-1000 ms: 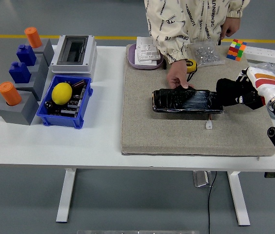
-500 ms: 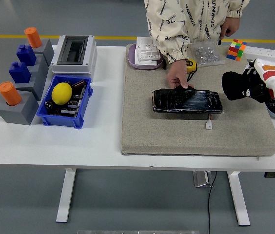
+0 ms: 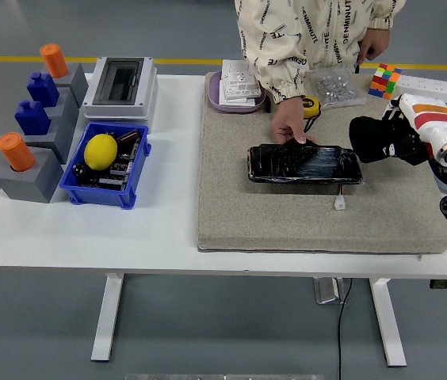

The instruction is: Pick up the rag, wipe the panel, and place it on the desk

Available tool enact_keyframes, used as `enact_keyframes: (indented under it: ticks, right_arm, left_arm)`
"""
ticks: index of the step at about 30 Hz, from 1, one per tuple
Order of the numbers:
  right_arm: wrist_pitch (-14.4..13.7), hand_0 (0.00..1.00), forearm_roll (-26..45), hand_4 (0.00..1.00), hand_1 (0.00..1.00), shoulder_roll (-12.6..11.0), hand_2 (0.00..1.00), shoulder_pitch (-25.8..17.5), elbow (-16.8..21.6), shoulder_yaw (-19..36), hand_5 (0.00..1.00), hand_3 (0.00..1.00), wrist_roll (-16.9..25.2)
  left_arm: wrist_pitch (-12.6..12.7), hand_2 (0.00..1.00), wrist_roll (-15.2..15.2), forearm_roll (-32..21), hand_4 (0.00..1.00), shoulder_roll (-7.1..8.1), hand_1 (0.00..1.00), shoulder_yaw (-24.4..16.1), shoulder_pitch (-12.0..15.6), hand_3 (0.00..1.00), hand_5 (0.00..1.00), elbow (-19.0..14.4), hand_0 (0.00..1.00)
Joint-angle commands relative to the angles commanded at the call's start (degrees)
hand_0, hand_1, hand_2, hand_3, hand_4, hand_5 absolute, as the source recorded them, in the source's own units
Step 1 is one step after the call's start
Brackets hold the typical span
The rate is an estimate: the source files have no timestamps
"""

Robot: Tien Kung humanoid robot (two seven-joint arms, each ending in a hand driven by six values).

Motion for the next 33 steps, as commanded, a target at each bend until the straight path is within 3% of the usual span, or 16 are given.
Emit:
enact_keyframes:
  ticks: [23,33]
  right_arm:
    - [2.4,0.293,0.9,0.998,0.383,-2.1,0.43,-1.9,7.5,-2.5,0.03,0.423,-2.7]
    - [2.2,0.285,1.1,0.998,0.383,0.3,0.43,-1.9,6.6,-2.4,0.04,0.423,-2.6]
  left_arm:
    - [-0.1,0.767,-0.1,0.1,0.694,0.11,0.716,-0.4,-0.2,0.626,0.582,0.0,0.726]
    - [-0.1,0.767,-0.2,-0.1,0.694,-0.14,0.716,-0.2,-0.7,0.627,0.582,0.0,0.726]
